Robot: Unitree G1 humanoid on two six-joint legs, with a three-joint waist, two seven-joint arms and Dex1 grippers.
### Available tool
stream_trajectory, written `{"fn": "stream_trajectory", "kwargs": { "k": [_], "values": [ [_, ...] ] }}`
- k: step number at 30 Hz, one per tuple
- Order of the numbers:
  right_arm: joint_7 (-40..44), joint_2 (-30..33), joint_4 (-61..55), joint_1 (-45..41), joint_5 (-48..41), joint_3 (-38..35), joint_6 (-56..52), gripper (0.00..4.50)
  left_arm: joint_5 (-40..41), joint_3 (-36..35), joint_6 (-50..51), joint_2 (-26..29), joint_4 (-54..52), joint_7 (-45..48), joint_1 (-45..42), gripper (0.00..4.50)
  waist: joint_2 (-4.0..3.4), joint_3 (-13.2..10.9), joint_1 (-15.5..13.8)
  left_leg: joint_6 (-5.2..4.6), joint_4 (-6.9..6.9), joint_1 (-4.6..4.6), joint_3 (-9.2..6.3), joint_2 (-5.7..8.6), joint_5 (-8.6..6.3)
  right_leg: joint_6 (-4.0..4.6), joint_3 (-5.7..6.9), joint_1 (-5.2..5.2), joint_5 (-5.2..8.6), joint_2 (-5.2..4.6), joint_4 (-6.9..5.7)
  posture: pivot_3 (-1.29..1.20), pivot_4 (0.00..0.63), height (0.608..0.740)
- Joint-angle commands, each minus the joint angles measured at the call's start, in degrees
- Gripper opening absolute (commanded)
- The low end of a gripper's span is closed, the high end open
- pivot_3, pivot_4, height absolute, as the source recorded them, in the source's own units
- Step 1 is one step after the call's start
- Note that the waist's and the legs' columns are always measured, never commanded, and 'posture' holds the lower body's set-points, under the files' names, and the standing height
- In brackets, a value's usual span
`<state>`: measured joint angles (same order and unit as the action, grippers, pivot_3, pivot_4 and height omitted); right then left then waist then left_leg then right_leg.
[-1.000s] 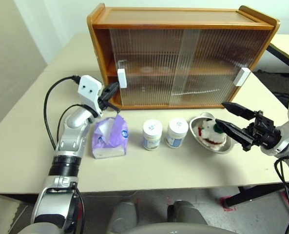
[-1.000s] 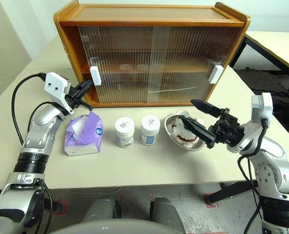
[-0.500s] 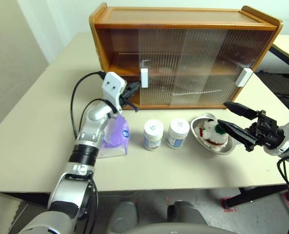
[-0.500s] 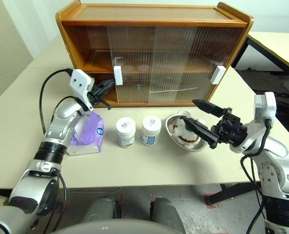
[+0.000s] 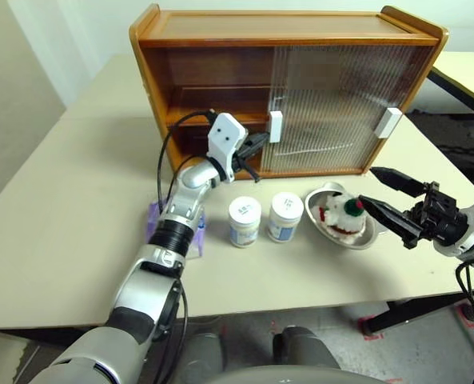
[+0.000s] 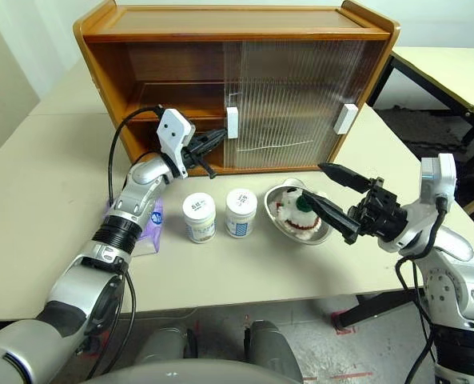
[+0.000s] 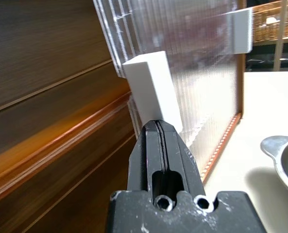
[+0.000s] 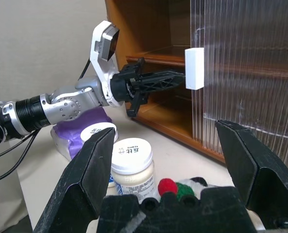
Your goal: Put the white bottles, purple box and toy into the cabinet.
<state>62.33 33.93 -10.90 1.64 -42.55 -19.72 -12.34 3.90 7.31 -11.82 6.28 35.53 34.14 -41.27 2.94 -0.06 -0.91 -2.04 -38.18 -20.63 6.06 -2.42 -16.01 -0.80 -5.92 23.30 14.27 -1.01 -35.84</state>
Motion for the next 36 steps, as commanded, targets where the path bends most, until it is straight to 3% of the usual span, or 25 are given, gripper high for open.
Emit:
{"fn": "stream_trajectory", "kwargs": {
  "k": [1,8,12,15,19,23,28,36],
  "values": [
    [0.13,-0.07,0.59,0.38,0.46,-0.67,1.14,4.5,-1.17,0.58,-0.79,-1.04,2.38,-0.47,-1.73,0.04,0.01,-0.01,-0.06,-0.01,-0.01,0.0,-0.03,0.02,0.01,-0.08,0.0,-0.01,0.04,0.0,0.0,0.02,0.0,0.74],
    [1.06,-0.34,2.25,-0.21,0.68,-0.2,2.21,4.5,0.28,0.09,0.01,0.83,-3.15,1.71,0.41,0.04,0.02,-0.03,0.01,-0.04,-0.01,-0.03,-0.08,0.1,0.02,-0.16,0.0,-0.02,0.05,-0.05,0.01,0.03,0.0,0.74],
    [1.85,-0.79,2.9,-0.92,0.43,0.52,2.56,4.5,4.05,-2.1,4.65,3.87,-13.58,3.31,4.93,0.04,-0.15,-0.14,0.26,-0.03,0.02,-0.01,-0.07,0.05,0.02,-0.01,-0.01,-0.01,-0.01,-0.05,-0.02,0.04,0.0,0.74],
    [2.97,-1.22,3.22,-1.65,0.21,1.34,2.73,4.5,8.17,-4.16,13.66,7.76,-24.1,4.73,8.98,0.04,-0.3,-0.24,0.79,-0.03,0.03,0.01,-0.06,-0.05,0.02,0.03,-0.03,0.0,-0.04,0.04,-0.06,0.06,0.0,0.74],
    [3.68,-2.15,4.06,-2.92,0.75,2.86,2.99,4.5,13.6,-7.33,27.7,16.16,-37.23,6.87,14.55,1.0,-0.5,-0.37,1.4,-0.04,0.02,0.11,-0.07,-0.1,0.02,0.02,-0.01,-0.01,-0.03,0.06,-0.19,0.08,0.0,0.74],
    [3.74,-3.33,4.52,-4.3,1.31,4.79,3.07,4.5,21.14,-13.96,40.77,25.57,-46.98,8.55,20.48,2.58,-0.56,-0.48,1.45,-0.05,0.0,0.21,-0.04,-0.12,0.03,-0.06,0.01,-0.04,0.07,0.03,-0.25,0.1,0.0,0.74],
    [4.21,-3.56,4.46,-5.53,1.12,5.55,2.91,4.5,25.8,-20.15,51.63,31.62,-51.91,6.46,26.88,4.48,-0.63,-0.59,1.21,-0.04,0.0,0.25,-0.03,-0.14,0.03,-0.02,0.08,-0.04,0.1,-0.04,-0.28,0.11,0.0,0.74],
    [3.98,-3.62,4.24,-7.37,0.98,6.3,2.34,4.5,26.0,-24.96,59.72,37.66,-51.14,5.42,37.44,4.48,-0.61,-0.71,0.05,0.16,0.06,0.27,-0.04,-0.22,-0.09,0.21,0.22,0.02,0.24,-0.08,-0.31,0.12,0.0,0.74]
  ]
}}
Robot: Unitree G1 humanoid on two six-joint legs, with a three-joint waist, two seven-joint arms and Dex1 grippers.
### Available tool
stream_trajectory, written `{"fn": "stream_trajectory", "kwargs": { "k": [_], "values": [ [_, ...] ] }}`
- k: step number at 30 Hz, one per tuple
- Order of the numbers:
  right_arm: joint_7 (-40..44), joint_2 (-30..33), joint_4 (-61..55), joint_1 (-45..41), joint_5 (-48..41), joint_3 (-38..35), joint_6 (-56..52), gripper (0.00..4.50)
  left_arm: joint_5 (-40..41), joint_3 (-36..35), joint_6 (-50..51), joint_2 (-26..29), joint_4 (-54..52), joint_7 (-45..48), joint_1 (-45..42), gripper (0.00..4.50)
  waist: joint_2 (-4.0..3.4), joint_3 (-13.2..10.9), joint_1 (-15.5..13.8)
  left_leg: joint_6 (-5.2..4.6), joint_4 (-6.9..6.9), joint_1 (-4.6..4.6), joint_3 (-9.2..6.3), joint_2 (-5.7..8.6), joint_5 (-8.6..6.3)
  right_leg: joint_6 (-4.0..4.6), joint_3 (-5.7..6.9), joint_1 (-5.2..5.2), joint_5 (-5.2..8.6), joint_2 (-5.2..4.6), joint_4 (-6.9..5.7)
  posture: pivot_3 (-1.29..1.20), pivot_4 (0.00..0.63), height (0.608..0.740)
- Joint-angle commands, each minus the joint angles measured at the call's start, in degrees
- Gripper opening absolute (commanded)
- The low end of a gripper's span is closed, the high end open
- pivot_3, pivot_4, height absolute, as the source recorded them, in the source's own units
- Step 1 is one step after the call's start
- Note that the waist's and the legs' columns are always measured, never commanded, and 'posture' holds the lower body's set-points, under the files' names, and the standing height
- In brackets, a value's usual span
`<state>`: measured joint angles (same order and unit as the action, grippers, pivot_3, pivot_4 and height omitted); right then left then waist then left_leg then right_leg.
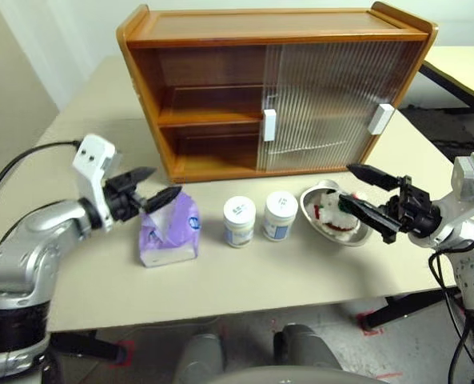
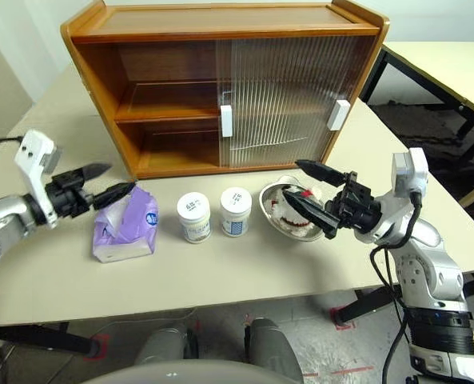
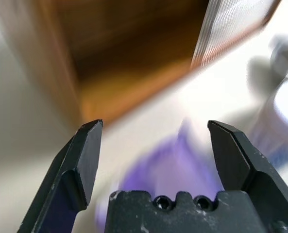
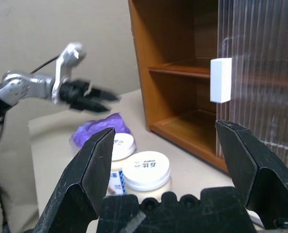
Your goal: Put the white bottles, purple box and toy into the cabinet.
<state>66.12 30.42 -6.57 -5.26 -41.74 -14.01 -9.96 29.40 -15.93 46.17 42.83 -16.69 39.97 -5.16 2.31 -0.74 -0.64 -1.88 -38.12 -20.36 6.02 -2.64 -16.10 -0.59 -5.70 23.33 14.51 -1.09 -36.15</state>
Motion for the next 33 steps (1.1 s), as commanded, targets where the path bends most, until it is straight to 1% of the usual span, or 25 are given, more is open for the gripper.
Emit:
{"fn": "stream_trajectory", "kwargs": {
  "k": [1,5,10,13,19,20,21,22,24,29,31,33],
  "values": [
    [0.33,-0.13,0.1,-0.49,0.24,0.66,0.04,4.5,0.59,-2.09,2.41,1.18,1.39,-0.6,1.79,4.48,0.02,-0.03,-0.32,0.1,0.0,0.0,-0.01,-0.02,-0.06,0.03,0.02,0.0,0.01,0.0,0.0,0.12,0.0,0.74],
    [1.23,-0.06,1.17,-0.54,0.49,0.77,0.48,4.5,1.67,-3.15,4.99,0.33,2.31,-0.95,3.43,4.48,-0.04,-0.07,-0.63,0.2,0.02,0.0,-0.06,-0.01,-0.11,0.14,0.11,-0.01,0.07,-0.06,-0.02,0.12,0.0,0.74],
    [2.19,0.02,2.12,-0.63,0.85,0.72,0.9,4.5,5.51,-7.72,9.89,-1.59,3.58,-1.28,6.9,4.48,-0.01,-0.07,-0.48,0.32,0.02,-0.01,-0.06,-0.01,-0.19,0.26,0.13,0.01,0.11,-0.1,-0.1,0.13,0.0,0.74],
    [2.27,-0.04,2.01,-0.63,1.01,0.87,0.8,4.5,7.8,-9.69,9.73,-3.84,5.52,-0.81,8.24,4.48,0.01,-0.09,-0.39,0.39,0.02,0.01,-0.07,-0.01,-0.22,0.39,0.13,0.08,0.2,-0.09,-0.27,0.13,0.0,0.74],
    [1.57,0.23,1.24,-1.37,1.07,1.13,0.05,4.5,10.28,-8.38,13.46,-7.6,6.59,-2.98,10.01,4.48,0.03,-0.1,-0.44,0.41,0.02,0.04,-0.22,-0.01,-0.24,0.48,0.23,0.08,0.35,-0.06,-0.47,0.13,0.0,0.74],
    [1.2,0.19,0.8,-1.51,1.05,1.29,-0.21,4.5,11.11,-8.79,14.28,-8.63,6.76,-3.68,9.6,4.11,0.04,-0.09,-0.48,0.42,0.01,0.04,-0.23,0.01,-0.24,0.48,0.23,0.08,0.39,-0.07,-0.52,0.13,0.0,0.74],
    [0.78,0.12,0.18,-1.52,1.01,1.5,-0.48,4.5,12.36,-9.39,15.48,-9.75,6.86,-4.25,9.06,3.9,0.04,-0.09,-0.5,0.42,0.0,0.05,-0.26,0.02,-0.24,0.47,0.25,0.07,0.4,-0.08,-0.54,0.13,0.0,0.74],
    [0.35,0.06,-0.43,-1.43,0.94,1.71,-0.75,4.5,13.45,-9.99,16.41,-10.79,7.07,-4.8,8.37,3.56,0.04,-0.09,-0.54,0.42,0.0,0.06,-0.26,0.03,-0.24,0.46,0.24,0.05,0.41,-0.1,-0.56,0.13,0.0,0.74],
    [-0.17,0.04,-1.07,-1.27,0.79,1.93,-1.02,4.5,14.52,-10.53,17.39,-11.76,7.29,-5.54,7.58,2.78,0.11,-0.11,-0.62,0.41,-0.02,0.06,-0.3,0.06,-0.24,0.4,0.28,0.05,0.44,-0.12,-0.61,0.13,0.0,0.74],
    [-0.11,0.5,-0.79,-1.15,0.43,1.83,-1.06,4.5,14.57,-10.26,15.41,-12.5,8.27,-5.76,6.68,0.8,0.18,-0.13,-0.46,0.41,-0.02,0.06,-0.4,0.06,-0.24,0.42,0.29,0.04,0.47,-0.06,-0.64,0.13,0.0,0.74],
    [0.43,0.76,0.1,-1.38,0.35,1.44,-0.81,4.5,15.42,-11.01,14.21,-13.04,8.04,-5.46,5.87,0.12,0.21,-0.15,-0.47,0.41,-0.03,0.06,-0.4,0.06,-0.24,0.45,0.3,0.04,0.45,-0.06,-0.64,0.13,0.0,0.74],
    [0.75,0.9,0.52,-1.42,0.42,1.35,-0.62,4.5,19.3,-13.57,14.67,-14.12,6.29,-5.55,3.93,0.03,0.37,-0.25,-0.47,0.41,-0.03,0.06,-0.41,0.06,-0.24,0.5,0.31,0.04,0.43,-0.05,-0.64,0.13,0.0,0.74]
  ]
}}
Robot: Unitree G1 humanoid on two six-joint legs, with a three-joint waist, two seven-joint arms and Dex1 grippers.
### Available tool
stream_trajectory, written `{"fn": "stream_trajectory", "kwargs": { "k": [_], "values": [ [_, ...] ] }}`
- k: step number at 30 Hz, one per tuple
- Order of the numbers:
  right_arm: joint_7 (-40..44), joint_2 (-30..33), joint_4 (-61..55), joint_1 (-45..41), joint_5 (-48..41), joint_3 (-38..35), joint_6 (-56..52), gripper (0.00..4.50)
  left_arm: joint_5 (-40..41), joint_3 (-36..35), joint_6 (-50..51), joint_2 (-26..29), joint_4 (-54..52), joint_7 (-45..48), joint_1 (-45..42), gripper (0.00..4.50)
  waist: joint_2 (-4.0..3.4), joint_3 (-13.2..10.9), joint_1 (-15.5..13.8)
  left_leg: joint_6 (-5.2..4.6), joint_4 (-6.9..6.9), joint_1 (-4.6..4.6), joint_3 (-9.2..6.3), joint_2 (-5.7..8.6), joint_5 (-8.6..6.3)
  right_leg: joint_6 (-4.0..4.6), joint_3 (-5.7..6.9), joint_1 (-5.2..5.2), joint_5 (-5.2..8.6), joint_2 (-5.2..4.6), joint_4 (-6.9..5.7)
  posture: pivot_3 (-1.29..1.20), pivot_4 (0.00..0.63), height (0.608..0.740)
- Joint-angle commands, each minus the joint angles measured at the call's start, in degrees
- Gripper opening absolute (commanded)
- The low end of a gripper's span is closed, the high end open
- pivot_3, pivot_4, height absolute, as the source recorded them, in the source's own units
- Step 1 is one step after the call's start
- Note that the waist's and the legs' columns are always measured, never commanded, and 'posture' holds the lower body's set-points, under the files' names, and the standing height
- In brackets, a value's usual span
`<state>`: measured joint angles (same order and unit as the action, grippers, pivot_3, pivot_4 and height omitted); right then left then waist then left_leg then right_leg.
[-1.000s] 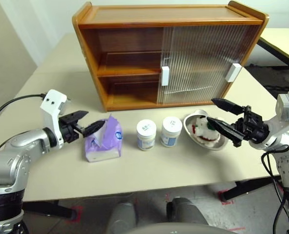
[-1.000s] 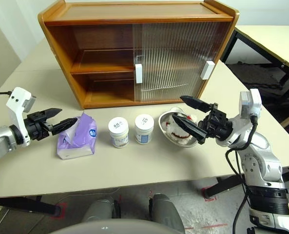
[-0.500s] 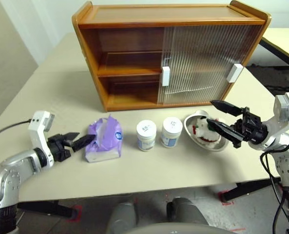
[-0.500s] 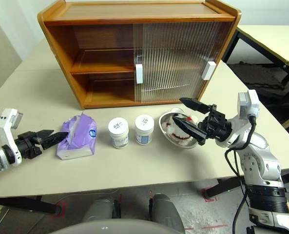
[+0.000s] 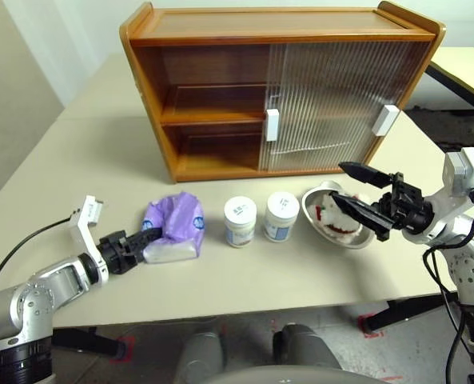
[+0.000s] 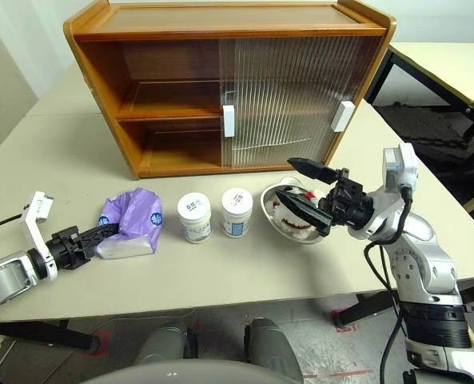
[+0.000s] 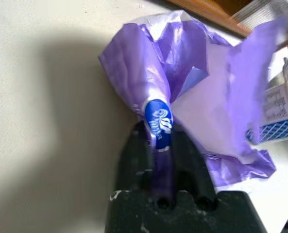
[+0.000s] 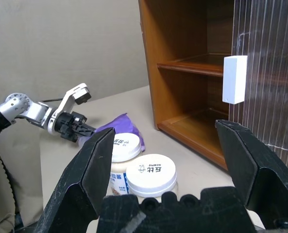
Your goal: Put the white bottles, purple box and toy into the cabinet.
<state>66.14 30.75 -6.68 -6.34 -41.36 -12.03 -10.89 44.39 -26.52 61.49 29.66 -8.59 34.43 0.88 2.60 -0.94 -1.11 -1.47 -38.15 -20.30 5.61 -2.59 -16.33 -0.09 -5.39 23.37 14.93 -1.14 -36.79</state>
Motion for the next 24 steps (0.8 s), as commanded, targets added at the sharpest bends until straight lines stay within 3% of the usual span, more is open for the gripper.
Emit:
{"fn": "stream_trajectory", "kwargs": {
  "k": [1,9,24],
  "values": [
    [0.77,0.58,0.68,-0.36,0.07,-0.62,0.33,4.5,6.38,-4.16,-0.19,-1.29,-2.86,-0.27,-3.11,0.03,0.16,-0.1,-0.01,0.0,-0.01,-0.02,-0.02,-0.01,0.0,0.01,0.02,0.01,-0.01,0.0,-0.01,0.14,0.0,0.74],
    [-0.75,-0.04,-1.1,-0.68,-0.28,-0.13,-0.63,4.5,17.98,-6.42,2.07,-3.58,-6.68,-7.55,-11.11,0.03,0.25,-0.18,-0.1,0.0,-0.01,-0.04,-0.09,0.02,0.0,0.02,0.07,-0.04,-0.01,-0.01,-0.02,0.15,0.0,0.74],
    [-2.66,-0.96,-2.25,-1.59,-0.03,0.96,-1.4,4.5,18.08,1.32,-5.43,-20.44,-10.81,-40.37,-32.19,0.03,0.45,-0.27,-1.97,0.0,-0.06,-0.09,-0.24,0.22,0.01,-0.12,-0.11,-0.08,-0.15,0.08,-0.05,0.16,0.0,0.74]
  ]
}}
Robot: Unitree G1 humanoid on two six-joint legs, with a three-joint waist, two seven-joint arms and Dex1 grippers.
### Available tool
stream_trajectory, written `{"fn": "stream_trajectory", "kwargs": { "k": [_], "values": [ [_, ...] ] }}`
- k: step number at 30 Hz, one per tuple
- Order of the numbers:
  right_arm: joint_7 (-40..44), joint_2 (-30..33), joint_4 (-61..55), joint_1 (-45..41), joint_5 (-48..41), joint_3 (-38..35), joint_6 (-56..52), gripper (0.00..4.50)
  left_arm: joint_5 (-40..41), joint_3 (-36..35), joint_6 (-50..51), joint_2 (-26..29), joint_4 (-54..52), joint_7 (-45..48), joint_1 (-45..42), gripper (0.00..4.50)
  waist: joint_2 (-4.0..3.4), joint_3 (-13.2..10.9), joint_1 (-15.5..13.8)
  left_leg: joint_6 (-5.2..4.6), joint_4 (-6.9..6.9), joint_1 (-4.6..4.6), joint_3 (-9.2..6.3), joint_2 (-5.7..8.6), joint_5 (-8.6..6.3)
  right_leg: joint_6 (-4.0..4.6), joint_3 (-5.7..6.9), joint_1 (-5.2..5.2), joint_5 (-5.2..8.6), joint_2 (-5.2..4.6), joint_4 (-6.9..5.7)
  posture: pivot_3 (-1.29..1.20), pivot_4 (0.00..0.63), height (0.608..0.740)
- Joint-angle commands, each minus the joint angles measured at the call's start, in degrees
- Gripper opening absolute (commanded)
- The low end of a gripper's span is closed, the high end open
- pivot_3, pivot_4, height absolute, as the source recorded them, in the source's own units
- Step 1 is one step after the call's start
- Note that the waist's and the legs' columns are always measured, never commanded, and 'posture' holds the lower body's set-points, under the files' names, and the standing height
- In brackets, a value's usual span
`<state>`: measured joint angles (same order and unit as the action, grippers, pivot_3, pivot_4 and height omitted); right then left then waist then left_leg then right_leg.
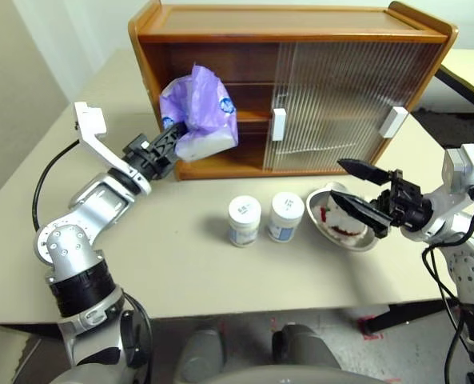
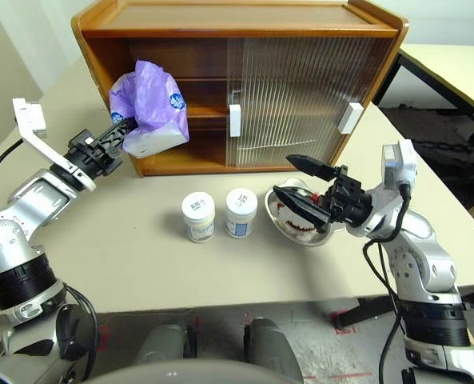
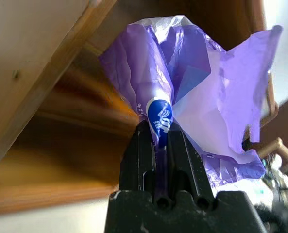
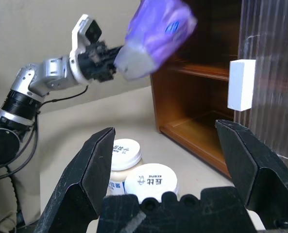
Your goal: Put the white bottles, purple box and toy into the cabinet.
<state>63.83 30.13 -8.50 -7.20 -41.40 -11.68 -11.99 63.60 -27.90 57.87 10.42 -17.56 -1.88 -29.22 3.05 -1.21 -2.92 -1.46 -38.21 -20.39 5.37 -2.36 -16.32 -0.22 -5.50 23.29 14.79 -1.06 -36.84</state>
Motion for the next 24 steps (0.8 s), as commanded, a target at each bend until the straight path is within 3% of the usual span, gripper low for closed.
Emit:
{"fn": "stream_trajectory", "kwargs": {
  "k": [1,15,23,24],
  "values": [
    [-0.44,-0.43,-0.48,-0.91,0.01,0.65,-0.34,4.5,-2.15,3.37,-2.65,-1.69,-1.98,-5.56,-2.82,0.03,0.01,-0.01,-0.34,0.0,0.0,0.0,0.0,0.03,0.0,0.0,-0.03,0.0,0.0,0.0,0.0,0.16,0.0,0.74],
    [2.41,-1.04,3.15,-1.3,0.76,-0.63,2.83,4.5,-15.8,10.91,-13.9,-10.08,9.04,-14.28,-12.24,0.03,0.16,-0.07,-2.97,-0.17,-0.01,-0.02,0.0,0.49,0.1,-0.11,-0.21,0.0,-0.07,0.01,0.1,0.17,0.0,0.74],
    [2.38,-1.27,2.83,-0.97,0.97,-0.24,3.22,4.5,-19.69,9.99,-19.56,-14.42,17.2,-15.45,-16.37,0.03,0.22,-0.11,-3.0,-0.22,0.0,-0.07,0.0,0.5,0.13,-0.12,-0.22,0.03,-0.07,0.02,0.13,0.16,0.0,0.74],
    [2.35,-1.28,2.78,-0.96,0.97,-0.21,3.22,4.5,-20.01,10.07,-19.87,-14.52,17.71,-15.28,-16.72,0.76,0.23,-0.11,-2.97,-0.22,0.0,-0.07,0.0,0.5,0.13,-0.12,-0.23,0.03,-0.07,0.02,0.13,0.16,0.0,0.74]
  ]
}}
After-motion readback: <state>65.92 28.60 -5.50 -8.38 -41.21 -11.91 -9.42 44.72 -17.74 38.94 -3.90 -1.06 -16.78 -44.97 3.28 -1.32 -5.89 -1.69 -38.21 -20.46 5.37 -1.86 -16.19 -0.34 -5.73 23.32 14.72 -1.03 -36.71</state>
